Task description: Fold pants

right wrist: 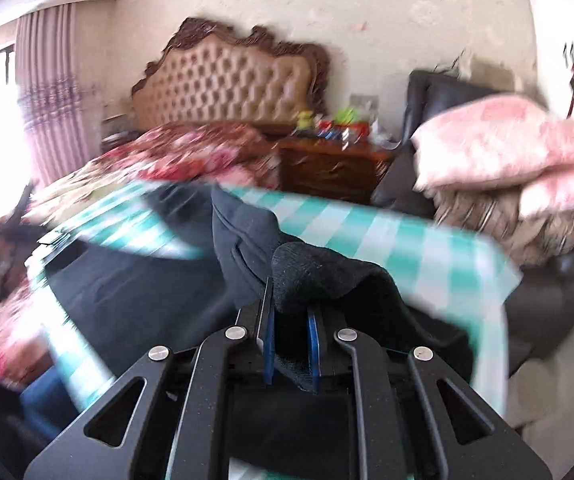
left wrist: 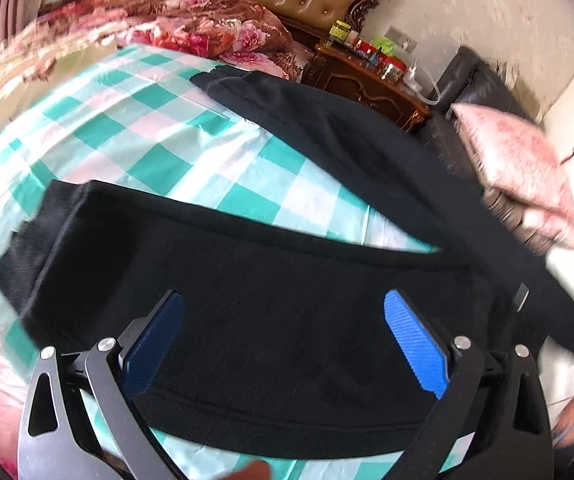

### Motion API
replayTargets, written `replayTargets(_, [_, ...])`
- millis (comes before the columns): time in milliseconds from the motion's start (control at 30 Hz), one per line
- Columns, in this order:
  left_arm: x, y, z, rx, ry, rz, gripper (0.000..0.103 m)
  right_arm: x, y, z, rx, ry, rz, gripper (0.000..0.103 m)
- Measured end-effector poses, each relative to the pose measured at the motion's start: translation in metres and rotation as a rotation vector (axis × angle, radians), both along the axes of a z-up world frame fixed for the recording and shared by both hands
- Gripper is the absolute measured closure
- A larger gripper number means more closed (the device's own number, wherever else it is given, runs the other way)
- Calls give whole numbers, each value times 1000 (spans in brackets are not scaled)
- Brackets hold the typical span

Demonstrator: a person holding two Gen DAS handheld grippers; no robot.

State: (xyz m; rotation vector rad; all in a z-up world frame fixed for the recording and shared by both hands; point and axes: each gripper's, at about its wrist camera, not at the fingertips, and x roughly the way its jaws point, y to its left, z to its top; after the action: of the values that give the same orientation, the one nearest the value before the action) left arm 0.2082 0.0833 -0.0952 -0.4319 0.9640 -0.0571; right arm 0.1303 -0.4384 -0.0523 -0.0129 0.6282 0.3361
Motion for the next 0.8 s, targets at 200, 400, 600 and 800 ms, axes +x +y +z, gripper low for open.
replayTargets(200, [83, 27, -11, -242, -3, 3, 29, -33, 6, -49, 50, 141, -33, 88])
replayTargets(400, [207, 13, -15, -355, 14, -6, 34, -32, 2, -50, 86, 136, -65, 88])
replayTargets(600, [303, -32, -46, -372, 154, 7, 34, -34, 5, -48, 55, 142, -67, 88])
replayTargets(800, [345, -57, -86, -399, 260, 30, 58, -34, 8, -49, 10, 150, -52, 88])
